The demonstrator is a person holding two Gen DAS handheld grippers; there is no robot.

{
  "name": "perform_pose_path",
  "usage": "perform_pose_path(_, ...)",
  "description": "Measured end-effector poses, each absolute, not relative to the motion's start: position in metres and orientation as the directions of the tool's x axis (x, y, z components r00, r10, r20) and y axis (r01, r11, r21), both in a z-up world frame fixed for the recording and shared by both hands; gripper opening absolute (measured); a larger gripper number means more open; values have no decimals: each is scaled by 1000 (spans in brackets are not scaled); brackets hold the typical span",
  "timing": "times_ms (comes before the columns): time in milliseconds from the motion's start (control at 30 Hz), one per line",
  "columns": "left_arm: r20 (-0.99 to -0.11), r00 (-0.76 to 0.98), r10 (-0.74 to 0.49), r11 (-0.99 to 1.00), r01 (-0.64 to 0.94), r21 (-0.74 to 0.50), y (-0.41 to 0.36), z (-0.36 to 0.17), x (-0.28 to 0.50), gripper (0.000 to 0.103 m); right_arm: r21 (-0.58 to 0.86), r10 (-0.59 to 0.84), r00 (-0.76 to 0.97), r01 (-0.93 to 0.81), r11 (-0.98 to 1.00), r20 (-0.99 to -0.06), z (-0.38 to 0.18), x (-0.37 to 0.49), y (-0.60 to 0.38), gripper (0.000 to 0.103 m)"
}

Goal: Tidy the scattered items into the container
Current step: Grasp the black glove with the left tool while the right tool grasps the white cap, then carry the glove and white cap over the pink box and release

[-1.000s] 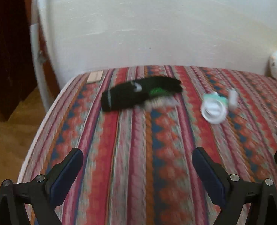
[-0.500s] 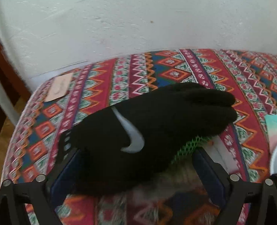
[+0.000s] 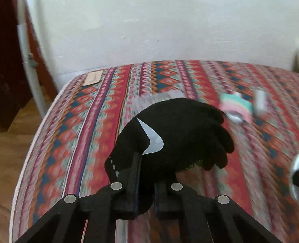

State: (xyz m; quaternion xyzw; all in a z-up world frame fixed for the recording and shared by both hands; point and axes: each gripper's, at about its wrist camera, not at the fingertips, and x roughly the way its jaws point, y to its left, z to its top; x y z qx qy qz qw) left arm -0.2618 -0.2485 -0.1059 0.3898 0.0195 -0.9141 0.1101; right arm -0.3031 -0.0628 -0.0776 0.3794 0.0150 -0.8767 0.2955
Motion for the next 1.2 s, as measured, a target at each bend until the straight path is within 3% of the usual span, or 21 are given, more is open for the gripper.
perform_pose_path(300, -675, -720, -162, -981, 193, 30, -194, -69, -118, 4, 192, -548, -529, 583, -789, -648, -47, -164, -7, 59)
perform_pose_path(633, -638, -764, -97, -995, 97, 35, -127, -52, -17, 4, 209, -557, -583, 557, -804, -592, -24, -67, 57, 59)
perform_pose_path(933, -583, -812, -14, -998, -23, 55, -73, -23, 17, 4, 217, -523, -664, 490, -844, -535, 4, -12, 128, 59)
perform_pose_path(1200, -556, -821, 130, -979, -196, 60, 9, 12, -12, 4, 213, -412, -774, 353, -911, -481, 31, 1, 218, 59)
